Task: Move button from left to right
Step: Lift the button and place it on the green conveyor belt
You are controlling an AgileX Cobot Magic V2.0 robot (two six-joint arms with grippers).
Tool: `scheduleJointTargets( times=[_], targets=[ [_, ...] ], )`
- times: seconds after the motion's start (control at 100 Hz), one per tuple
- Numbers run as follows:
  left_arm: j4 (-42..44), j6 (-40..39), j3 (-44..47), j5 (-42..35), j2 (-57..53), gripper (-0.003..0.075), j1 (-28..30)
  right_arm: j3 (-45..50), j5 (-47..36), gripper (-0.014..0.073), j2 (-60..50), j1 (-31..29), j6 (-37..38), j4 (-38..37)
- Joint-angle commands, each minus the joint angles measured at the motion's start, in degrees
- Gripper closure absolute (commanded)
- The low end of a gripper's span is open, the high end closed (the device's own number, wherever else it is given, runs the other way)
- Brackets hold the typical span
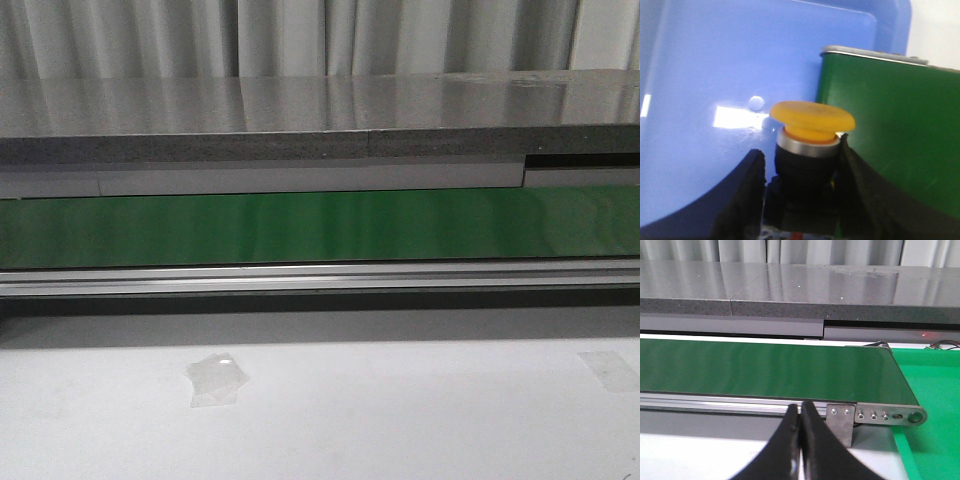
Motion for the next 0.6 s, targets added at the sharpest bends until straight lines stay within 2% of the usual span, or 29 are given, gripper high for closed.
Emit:
scheduleJointTargets(
  times=[0.0,0.27,0.59],
  targets=[
    [-0.9,0.2,-1.5,-2.1,-2.8,0.0657,-2.2,-0.9,-4.6,0.0662,-0.8,-0.4,-0.2,0.2],
    [-0.9,0.2,-1.1,-3.0,-2.4,0.0657,-4.9,-0.9,-4.6,0.0662,-0.8,-0.4,-0.2,0.2],
    [-0.9,0.2,-1.0,-1.6,0.4,0.0657,-5.1,-0.9,-4.6,0.0662,-0.8,-0.4,-0.2,0.2]
  ],
)
